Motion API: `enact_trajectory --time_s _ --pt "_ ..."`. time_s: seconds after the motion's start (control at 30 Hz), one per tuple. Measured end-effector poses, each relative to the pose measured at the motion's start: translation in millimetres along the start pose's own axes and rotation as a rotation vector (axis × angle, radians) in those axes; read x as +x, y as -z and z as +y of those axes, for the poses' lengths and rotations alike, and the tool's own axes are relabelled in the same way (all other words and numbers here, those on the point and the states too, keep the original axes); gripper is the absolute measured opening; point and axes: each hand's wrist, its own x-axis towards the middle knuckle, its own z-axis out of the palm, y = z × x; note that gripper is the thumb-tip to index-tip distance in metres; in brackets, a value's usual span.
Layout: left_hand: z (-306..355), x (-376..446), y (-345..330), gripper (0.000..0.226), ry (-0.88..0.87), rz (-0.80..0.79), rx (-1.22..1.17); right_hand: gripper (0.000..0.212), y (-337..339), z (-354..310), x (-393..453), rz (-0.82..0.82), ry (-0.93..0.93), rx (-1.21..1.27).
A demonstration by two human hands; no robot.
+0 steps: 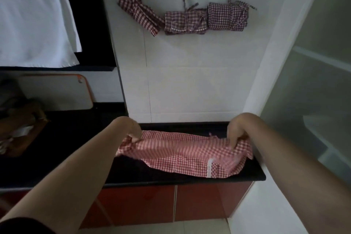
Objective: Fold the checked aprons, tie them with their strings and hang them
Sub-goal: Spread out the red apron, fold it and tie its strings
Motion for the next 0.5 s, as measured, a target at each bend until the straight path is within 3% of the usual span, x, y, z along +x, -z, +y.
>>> enact_trajectory --time_s 0.07,0.13,0.27,0.33,0.43,0.5 --pt "-5 9 -6 0.039 0.014 -0.044 0.037 0.068 -5 -6 16 -0.073 -0.033 -0.079" --pt "-10 28 -14 0.045 0.034 0.025 0.062 0.074 -8 -15 35 -0.023 -0.042 -0.128" --pt "-10 67 -32 0.028 0.033 0.211 0.048 0.051 -19 -20 76 0.185 0.007 -0.004" --pt "-8 91 -41 0.026 0.027 0.331 0.047 0.051 -26 -21 102 0.276 0.001 0.114" --pt "-4 136 -52 0.032 0.009 0.384 0.084 0.055 -31 -24 148 0.297 -0.115 0.2" --pt "-1 172 -56 0.032 -0.007 0.409 0.117 0.044 -28 -26 182 0.365 -0.147 0.165"
